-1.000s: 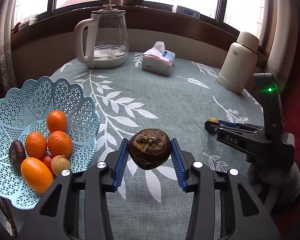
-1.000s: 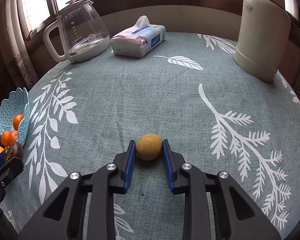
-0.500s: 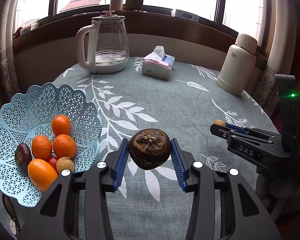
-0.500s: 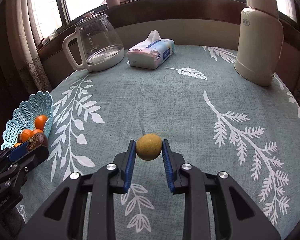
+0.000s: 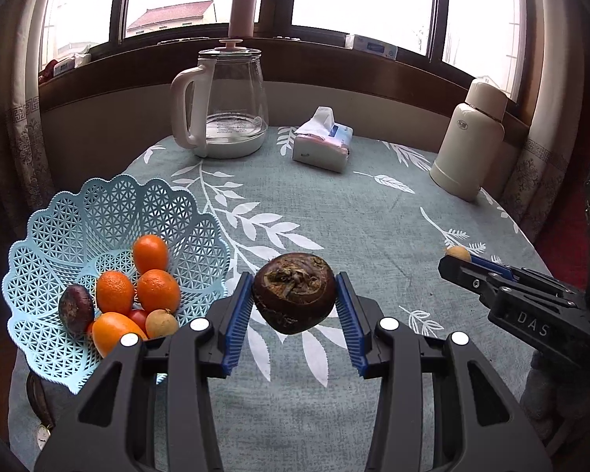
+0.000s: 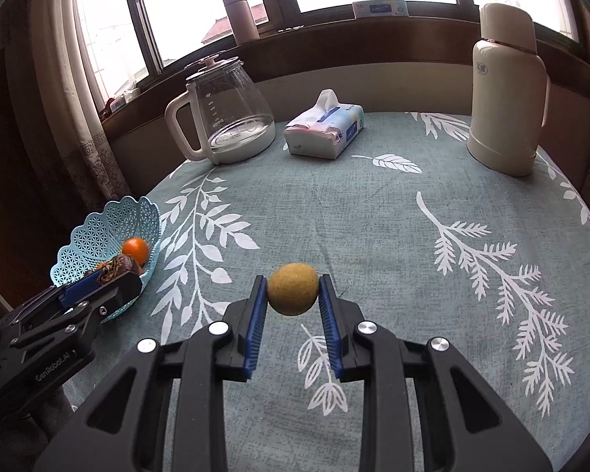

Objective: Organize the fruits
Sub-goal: 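Carry the dark brown fruit into the blue basket and open the left tool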

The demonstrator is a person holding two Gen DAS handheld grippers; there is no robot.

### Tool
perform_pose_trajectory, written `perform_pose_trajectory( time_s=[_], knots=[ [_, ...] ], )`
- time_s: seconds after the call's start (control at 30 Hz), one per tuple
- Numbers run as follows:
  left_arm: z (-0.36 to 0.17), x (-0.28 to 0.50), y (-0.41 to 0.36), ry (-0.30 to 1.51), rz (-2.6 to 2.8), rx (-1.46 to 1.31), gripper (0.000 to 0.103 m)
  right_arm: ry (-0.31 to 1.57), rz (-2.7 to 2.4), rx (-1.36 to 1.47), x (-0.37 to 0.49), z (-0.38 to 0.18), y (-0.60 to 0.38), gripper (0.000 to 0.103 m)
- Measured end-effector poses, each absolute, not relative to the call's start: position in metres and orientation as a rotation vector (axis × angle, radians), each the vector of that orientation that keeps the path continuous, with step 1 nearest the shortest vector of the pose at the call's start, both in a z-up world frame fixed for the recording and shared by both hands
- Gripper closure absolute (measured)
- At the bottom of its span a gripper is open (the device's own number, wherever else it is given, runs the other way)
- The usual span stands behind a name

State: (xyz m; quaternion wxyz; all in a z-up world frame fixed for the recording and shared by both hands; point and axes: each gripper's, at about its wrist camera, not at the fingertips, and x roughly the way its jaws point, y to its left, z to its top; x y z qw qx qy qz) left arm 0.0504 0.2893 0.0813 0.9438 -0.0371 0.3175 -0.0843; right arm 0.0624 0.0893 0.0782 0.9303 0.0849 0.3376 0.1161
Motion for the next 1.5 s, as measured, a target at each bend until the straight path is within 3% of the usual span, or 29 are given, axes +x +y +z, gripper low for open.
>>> perform_pose_trajectory(
  time_s=[0.93, 1.5],
  knots=[
    [0.106, 0.019, 0.369, 0.577, -0.004, -0.136, 0.059, 0.570, 0.320, 0.204, -0.001, 0.121, 0.110, 0.076],
    [0.089, 0.065, 0.457, 0.650, 0.155, -0.158, 0.059, 0.598, 0.347, 0.197, -0.004, 0.112, 0.125, 0.076]
  ],
)
